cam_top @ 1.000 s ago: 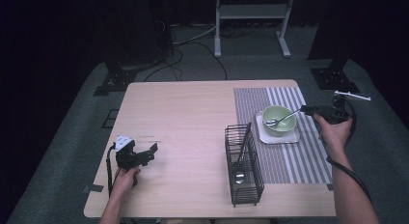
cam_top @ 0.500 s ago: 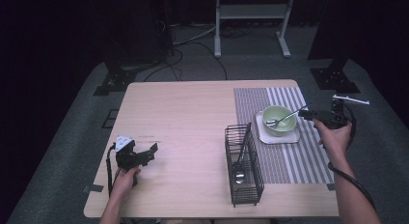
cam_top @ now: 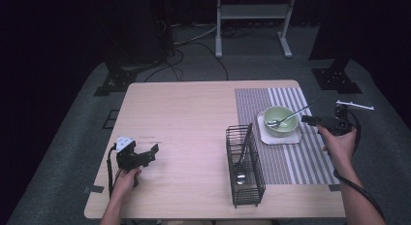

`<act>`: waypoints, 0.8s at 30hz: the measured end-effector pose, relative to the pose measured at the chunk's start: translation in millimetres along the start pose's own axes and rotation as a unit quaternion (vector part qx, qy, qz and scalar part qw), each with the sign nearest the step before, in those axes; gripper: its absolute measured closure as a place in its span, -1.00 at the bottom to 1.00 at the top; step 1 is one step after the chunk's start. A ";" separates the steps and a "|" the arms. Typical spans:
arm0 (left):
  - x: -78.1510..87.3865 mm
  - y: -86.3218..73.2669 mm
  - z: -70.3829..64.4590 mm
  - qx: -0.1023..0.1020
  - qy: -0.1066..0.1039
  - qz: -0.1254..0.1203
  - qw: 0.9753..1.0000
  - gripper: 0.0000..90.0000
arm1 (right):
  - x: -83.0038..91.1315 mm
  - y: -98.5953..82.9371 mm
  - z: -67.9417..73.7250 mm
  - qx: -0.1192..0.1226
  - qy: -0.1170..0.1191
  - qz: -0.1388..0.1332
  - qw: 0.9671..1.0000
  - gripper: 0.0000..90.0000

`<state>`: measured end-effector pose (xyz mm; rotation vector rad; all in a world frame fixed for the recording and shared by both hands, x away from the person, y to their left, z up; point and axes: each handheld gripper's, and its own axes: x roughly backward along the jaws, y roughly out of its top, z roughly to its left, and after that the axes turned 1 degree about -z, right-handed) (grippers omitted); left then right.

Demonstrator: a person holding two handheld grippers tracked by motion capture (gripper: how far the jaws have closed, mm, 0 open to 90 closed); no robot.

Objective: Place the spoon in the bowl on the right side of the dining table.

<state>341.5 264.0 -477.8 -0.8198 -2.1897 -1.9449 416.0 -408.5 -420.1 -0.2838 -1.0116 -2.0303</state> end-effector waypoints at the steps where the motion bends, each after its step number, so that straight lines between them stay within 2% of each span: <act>1: 0.0 0.0 -0.1 0.000 0.000 0.000 1.000 -1.00 | 0.6 -0.9 -0.3 0.002 0.000 0.000 1.000 -0.05; 13: -0.1 0.0 -0.2 -0.001 0.000 0.000 1.000 -1.00 | 2.7 -13.9 -1.5 0.003 0.003 0.013 1.000 -0.13; 24: 0.0 0.1 -0.4 -0.002 0.001 0.002 1.000 -1.00 | 0.4 -24.6 3.8 0.018 0.004 0.030 0.999 -0.17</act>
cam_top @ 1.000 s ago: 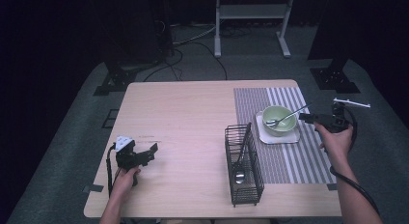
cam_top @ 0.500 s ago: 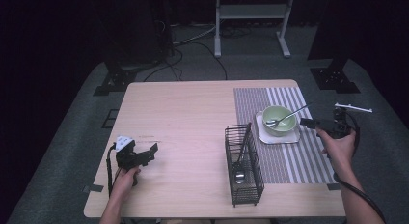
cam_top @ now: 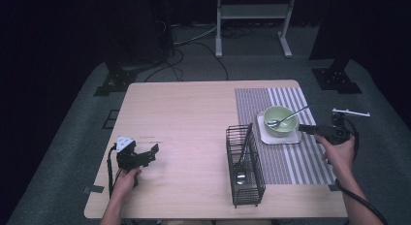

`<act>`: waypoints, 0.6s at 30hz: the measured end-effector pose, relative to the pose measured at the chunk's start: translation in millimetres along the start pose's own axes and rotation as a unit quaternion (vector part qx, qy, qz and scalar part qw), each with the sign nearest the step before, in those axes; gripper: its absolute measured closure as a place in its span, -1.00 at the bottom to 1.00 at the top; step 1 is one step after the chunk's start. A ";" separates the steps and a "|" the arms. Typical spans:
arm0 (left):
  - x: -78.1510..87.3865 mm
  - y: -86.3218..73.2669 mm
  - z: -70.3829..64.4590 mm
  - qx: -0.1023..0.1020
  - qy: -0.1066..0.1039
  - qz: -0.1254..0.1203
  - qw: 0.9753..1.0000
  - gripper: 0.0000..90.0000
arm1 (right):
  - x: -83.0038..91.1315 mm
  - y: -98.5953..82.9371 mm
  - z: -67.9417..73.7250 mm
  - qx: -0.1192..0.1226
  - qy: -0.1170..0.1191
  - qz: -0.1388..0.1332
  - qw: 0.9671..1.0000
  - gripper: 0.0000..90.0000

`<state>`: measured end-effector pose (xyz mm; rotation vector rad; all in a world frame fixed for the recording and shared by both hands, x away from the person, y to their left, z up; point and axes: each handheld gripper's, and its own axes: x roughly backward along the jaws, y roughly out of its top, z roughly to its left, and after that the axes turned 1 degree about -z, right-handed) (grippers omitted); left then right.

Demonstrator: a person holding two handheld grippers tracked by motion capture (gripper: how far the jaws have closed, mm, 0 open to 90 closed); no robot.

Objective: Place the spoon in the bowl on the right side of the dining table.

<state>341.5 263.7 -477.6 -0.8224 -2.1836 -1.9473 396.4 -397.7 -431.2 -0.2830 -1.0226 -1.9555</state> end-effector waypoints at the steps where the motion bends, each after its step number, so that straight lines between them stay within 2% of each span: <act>1: 0.0 0.0 0.0 -0.001 0.000 0.001 1.000 -1.00 | -0.3 -0.8 0.6 0.000 0.001 0.001 1.000 -0.17; 18: 0.0 0.0 0.2 0.000 0.000 0.000 1.000 -1.00 | -3.5 -14.3 9.5 0.014 0.010 0.019 1.000 -0.18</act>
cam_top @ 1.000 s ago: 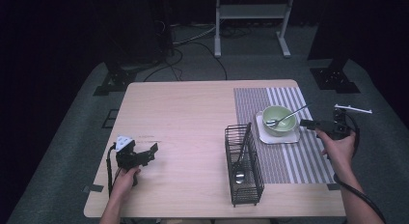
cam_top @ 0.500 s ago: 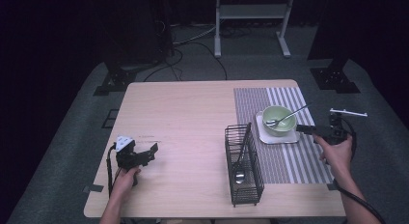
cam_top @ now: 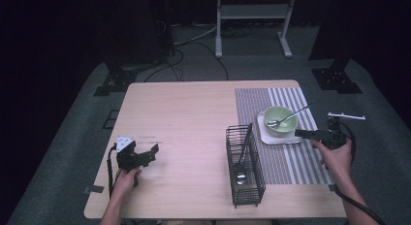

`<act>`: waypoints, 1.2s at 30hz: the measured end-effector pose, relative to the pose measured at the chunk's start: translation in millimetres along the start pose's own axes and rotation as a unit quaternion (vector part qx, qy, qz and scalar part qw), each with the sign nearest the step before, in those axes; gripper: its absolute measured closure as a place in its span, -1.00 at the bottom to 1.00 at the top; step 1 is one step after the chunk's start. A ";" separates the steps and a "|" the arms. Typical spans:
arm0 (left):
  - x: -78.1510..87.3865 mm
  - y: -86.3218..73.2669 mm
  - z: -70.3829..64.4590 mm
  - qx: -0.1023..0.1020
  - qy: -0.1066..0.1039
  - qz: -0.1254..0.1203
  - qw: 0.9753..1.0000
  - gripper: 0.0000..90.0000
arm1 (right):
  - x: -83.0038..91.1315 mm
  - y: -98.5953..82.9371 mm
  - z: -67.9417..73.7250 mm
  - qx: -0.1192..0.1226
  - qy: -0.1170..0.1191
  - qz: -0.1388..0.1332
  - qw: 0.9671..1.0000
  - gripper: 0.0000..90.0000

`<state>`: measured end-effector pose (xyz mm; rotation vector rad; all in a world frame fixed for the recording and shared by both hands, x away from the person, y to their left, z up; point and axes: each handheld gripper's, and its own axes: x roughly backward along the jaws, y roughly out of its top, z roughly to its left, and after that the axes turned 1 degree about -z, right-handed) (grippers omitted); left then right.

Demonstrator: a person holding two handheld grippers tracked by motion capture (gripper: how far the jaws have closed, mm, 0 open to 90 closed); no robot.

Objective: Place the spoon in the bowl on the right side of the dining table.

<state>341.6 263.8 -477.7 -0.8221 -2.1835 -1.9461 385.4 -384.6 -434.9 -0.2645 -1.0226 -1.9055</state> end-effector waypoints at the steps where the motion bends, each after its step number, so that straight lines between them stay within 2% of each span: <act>1: 0.0 0.0 0.0 0.000 0.000 0.000 1.000 -1.00 | 0.0 -0.5 0.6 0.001 0.000 0.001 1.000 -0.18; 15: 0.0 0.1 -0.1 0.000 0.000 0.001 1.000 -1.00 | -5.2 -16.3 6.1 0.003 0.015 0.015 1.000 -0.19; 24: -0.2 0.0 -0.6 0.001 0.000 0.000 1.000 -1.00 | -4.5 -27.0 8.3 0.004 0.024 0.013 1.000 -0.19; 36: -0.2 0.1 -0.8 0.000 0.000 0.001 1.000 -1.00 | -3.6 -42.0 12.0 0.015 0.024 0.021 0.999 -0.19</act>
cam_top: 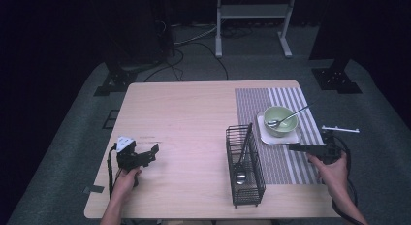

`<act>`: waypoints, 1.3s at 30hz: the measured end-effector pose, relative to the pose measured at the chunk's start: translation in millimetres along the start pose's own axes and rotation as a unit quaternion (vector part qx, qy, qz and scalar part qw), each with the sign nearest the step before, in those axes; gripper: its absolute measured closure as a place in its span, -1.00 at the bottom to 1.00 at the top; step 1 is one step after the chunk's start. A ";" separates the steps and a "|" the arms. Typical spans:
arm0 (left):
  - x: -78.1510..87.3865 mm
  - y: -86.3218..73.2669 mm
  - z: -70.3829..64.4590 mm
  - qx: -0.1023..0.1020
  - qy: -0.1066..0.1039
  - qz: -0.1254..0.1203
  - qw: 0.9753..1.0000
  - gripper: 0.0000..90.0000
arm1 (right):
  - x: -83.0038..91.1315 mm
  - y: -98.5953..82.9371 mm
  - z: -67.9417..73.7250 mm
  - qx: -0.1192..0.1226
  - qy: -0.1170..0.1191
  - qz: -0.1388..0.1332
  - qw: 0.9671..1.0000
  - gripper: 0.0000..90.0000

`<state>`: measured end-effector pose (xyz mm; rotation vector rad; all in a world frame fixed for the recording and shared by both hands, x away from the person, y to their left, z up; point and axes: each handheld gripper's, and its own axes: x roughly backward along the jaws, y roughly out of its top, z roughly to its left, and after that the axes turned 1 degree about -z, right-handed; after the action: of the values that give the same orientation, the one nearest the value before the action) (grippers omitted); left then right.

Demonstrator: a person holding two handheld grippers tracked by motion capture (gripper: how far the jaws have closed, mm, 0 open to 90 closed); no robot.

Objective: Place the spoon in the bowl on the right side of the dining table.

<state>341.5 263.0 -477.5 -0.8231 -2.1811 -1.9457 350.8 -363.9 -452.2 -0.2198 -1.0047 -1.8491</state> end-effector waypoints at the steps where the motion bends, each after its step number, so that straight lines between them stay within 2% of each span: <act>1: 0.0 0.0 0.0 0.000 0.000 0.000 1.000 -1.00 | -0.1 -1.5 0.3 0.000 0.002 0.000 1.000 -0.19; 30: -0.2 0.0 -0.3 -0.001 0.000 0.001 1.000 -1.00 | -6.2 -30.7 22.2 0.027 0.016 0.019 0.999 -0.20; 39: -0.3 0.0 -0.4 -0.002 0.000 0.001 1.000 -1.00 | -8.0 -40.0 29.6 0.032 0.028 0.020 0.999 -0.20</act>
<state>341.7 262.5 -477.5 -0.8248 -2.1764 -1.9499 314.0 -330.2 -459.2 -0.1487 -1.0120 -1.7742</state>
